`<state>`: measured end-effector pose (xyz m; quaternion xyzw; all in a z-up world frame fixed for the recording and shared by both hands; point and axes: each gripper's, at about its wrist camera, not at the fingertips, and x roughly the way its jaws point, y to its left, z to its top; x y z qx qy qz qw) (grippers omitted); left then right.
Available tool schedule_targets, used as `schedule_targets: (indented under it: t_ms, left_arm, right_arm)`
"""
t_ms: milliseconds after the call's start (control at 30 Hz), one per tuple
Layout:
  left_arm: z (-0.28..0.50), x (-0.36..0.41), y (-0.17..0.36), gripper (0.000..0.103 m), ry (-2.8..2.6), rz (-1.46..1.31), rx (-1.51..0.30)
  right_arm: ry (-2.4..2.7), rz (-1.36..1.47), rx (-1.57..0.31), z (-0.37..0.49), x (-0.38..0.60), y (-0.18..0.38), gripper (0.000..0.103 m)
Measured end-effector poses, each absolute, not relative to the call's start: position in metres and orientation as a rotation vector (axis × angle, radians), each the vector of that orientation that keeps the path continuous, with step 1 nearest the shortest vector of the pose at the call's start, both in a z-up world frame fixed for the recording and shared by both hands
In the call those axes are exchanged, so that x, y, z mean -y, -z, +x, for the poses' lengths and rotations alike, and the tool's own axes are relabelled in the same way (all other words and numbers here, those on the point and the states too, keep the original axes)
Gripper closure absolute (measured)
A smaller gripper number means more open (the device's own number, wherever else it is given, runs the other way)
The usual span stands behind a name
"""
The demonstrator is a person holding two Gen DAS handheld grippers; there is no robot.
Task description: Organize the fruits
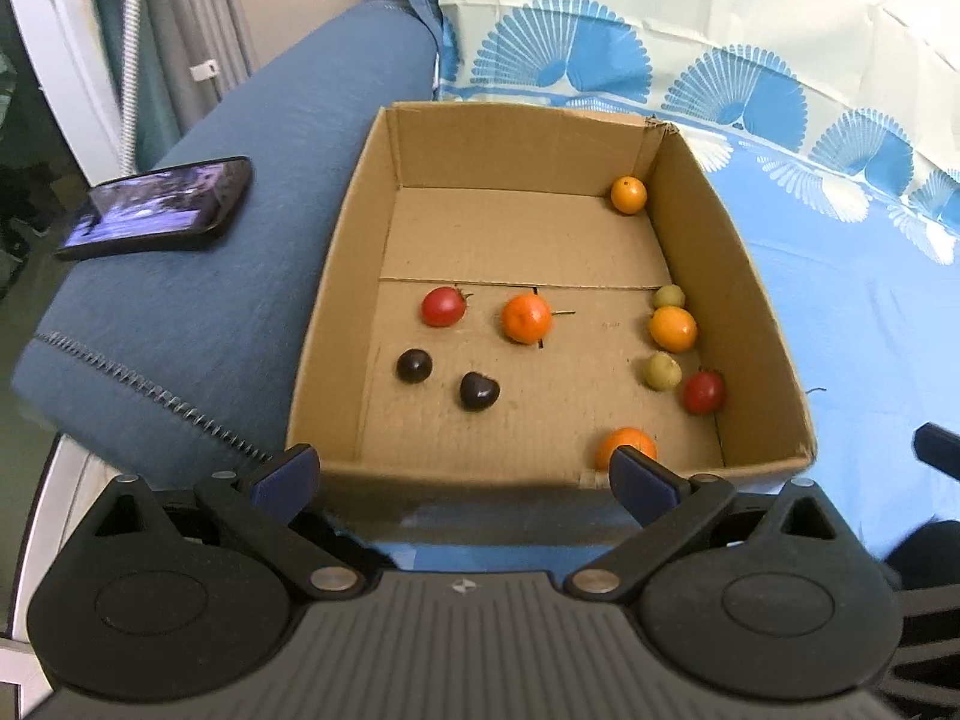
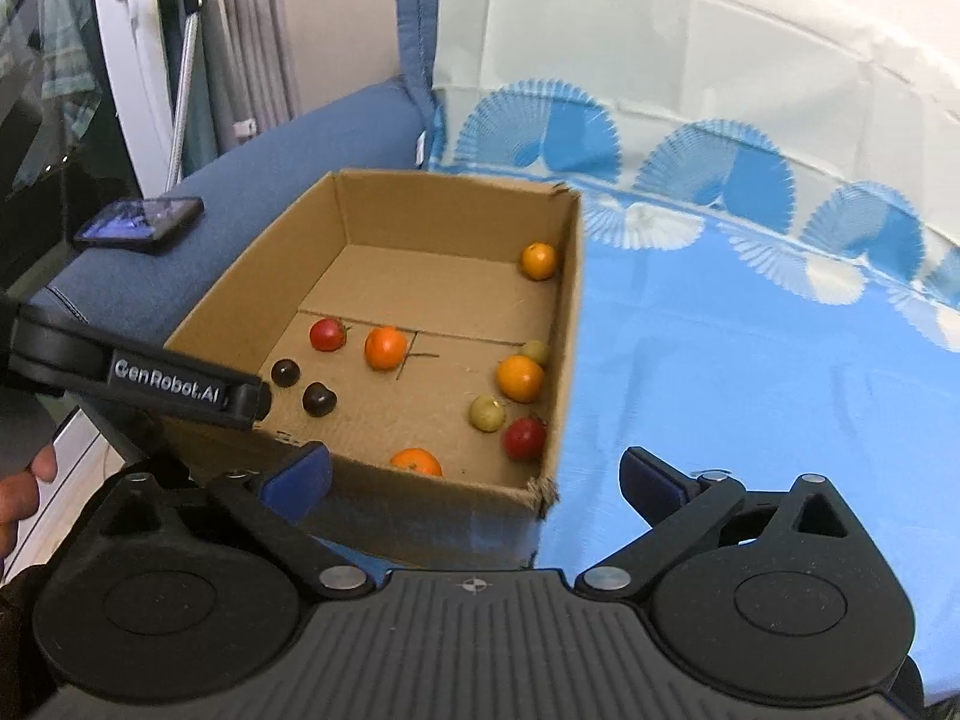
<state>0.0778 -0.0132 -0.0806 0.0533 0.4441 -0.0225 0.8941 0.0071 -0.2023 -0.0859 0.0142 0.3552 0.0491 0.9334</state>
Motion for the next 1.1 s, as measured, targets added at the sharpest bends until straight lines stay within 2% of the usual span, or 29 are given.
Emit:
schedule_targets:
  t_ms: [433,767,1100]
  left_arm:
    - [0.024,0.008,0.073,0.000,-0.008,0.162,-0.857]
    - [0.012,0.002,0.065,0.000,0.022,0.100,-0.855]
    - [0.006,0.008,0.064,0.000,0.008,0.156,-0.849]
  right_arm:
    - [-0.123,0.002,-0.641,-0.049,0.194,0.072,0.001]
    - [-0.127,-0.008,-0.580,-0.067,0.193,0.062,0.001]
    - [-0.137,-0.017,-0.560,-0.072,0.192,0.058,0.001]
